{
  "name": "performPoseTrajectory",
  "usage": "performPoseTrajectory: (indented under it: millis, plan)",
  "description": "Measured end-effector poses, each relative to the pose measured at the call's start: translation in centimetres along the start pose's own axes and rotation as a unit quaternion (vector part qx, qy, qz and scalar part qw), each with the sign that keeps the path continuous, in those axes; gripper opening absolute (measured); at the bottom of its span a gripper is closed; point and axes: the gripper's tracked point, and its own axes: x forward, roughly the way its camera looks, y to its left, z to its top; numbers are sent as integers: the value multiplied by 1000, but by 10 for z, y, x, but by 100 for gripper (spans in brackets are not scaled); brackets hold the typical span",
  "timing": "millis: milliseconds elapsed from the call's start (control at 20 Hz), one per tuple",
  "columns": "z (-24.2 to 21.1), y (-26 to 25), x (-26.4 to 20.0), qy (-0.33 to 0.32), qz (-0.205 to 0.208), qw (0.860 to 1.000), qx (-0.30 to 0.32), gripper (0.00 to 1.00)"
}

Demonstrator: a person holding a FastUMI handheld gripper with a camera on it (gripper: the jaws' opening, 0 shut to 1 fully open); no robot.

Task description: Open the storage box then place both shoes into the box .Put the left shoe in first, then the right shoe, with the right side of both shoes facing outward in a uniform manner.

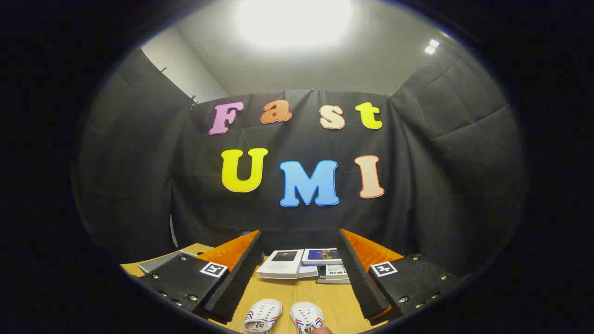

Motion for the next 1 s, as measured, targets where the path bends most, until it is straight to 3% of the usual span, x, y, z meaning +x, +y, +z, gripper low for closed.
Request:
performPoseTrajectory:
  millis: [1000]
  plan:
    - [-3,-6,-1,-1,3,1000,3,97]
